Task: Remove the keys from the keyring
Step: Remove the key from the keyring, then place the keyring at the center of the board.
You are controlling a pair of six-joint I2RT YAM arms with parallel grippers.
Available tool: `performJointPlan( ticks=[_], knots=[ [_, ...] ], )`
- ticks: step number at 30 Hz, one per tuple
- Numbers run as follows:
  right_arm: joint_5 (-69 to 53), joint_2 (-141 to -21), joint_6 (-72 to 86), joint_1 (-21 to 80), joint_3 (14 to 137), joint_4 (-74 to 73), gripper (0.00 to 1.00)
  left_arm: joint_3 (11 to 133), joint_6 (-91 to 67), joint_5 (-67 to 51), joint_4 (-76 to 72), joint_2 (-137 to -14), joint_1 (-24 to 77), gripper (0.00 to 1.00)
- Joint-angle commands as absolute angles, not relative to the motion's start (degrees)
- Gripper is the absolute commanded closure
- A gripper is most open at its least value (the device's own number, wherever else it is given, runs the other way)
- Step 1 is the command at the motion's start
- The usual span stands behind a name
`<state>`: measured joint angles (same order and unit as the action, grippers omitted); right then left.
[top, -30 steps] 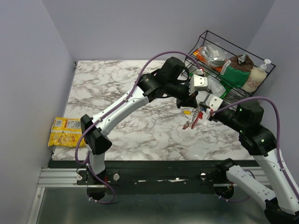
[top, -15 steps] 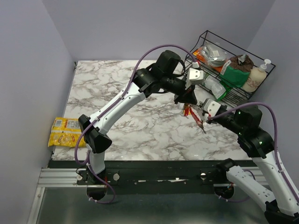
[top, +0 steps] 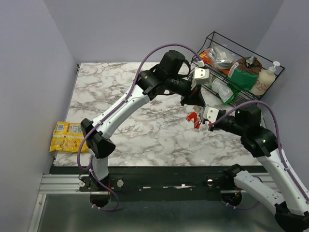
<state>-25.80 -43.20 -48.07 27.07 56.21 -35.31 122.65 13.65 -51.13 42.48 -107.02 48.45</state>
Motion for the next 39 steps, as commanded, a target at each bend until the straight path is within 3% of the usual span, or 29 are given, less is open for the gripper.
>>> performJointPlan(
  ticks=[1, 17, 25, 39],
  knots=[
    [-24.27, -42.19, -48.86, 27.51, 56.53, -35.42, 0.99, 123.13, 14.22, -51.42, 41.13, -106.09, 48.43, 1.00],
    [-17.05, -39.11, -53.43, 27.51, 48.26, -40.18, 0.99, 107.77, 21.08, -42.54, 44.47, -96.25, 33.15, 1.00],
    [-18.46, -51.74, -57.65, 27.51, 42.89, -37.00, 0.99, 90.54, 27.68, -34.11, 45.78, -94.13, 26.55, 1.00],
    [-21.62, -75.57, -62.49, 27.86, 47.02, -38.32, 0.96, 93.50, 23.65, -21.02, 47.81, -105.90, 24.35, 1.00]
  ],
)
